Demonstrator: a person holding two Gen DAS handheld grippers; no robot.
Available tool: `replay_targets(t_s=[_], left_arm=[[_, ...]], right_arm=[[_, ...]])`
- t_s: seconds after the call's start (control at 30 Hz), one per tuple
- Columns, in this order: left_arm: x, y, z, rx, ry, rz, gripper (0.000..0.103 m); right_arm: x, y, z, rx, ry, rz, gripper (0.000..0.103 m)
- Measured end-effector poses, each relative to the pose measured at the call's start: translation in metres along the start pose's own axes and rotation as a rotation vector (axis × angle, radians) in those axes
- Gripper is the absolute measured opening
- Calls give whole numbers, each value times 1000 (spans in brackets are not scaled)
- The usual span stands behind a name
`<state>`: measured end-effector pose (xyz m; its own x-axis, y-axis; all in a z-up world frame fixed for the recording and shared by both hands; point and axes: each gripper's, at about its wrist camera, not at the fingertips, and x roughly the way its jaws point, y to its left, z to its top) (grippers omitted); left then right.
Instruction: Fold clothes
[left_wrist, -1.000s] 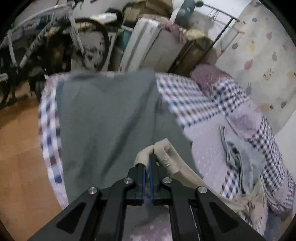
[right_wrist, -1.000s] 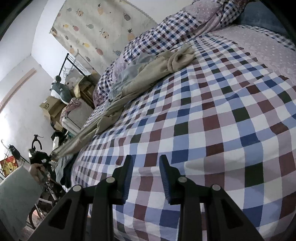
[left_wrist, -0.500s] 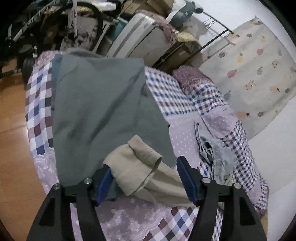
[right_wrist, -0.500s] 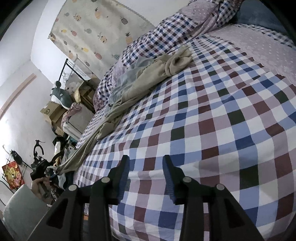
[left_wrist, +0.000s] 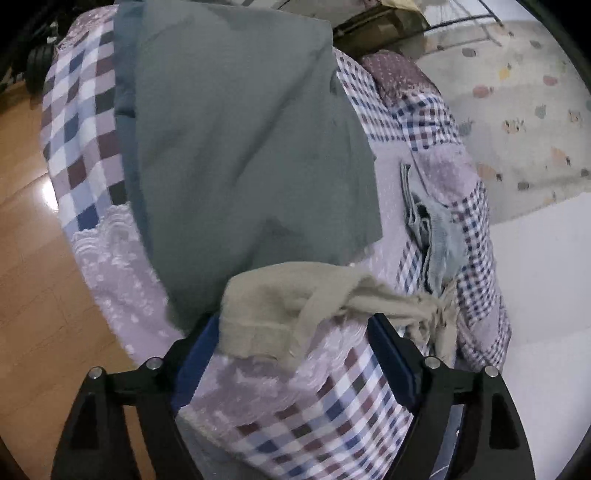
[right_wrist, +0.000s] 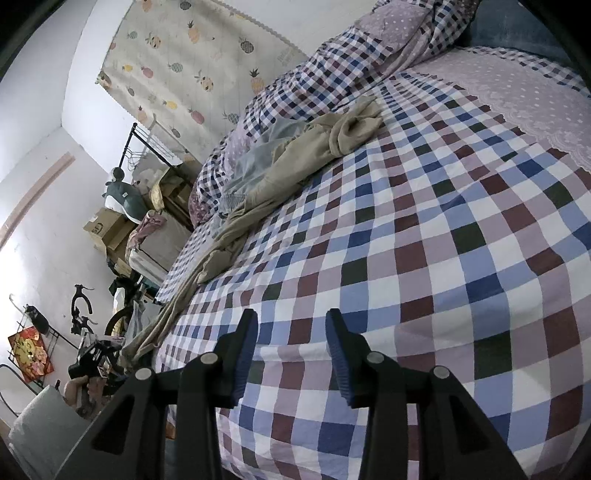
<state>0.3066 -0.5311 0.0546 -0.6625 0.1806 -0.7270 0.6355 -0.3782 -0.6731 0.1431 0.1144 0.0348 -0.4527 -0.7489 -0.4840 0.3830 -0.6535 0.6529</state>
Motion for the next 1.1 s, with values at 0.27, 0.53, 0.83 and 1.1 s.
replay_targets(t_s=[0.27,0.53,0.83,1.1], left_arm=[[-51,-9,-14,61,-208,-2,86],[-24,-109,-82,333,-276,-156,87],[107,-228,-182,536,-93,-337,89],[214,-307,-258,727,32,-412,89]], right_arm=[[-2,-1,2,7,-13,-2,42],[-2,-2,9,-20,-33,-36,42],[4,-1,25,-81,-57,-89,42],[22,-3,70,-152,-61,-137,42]])
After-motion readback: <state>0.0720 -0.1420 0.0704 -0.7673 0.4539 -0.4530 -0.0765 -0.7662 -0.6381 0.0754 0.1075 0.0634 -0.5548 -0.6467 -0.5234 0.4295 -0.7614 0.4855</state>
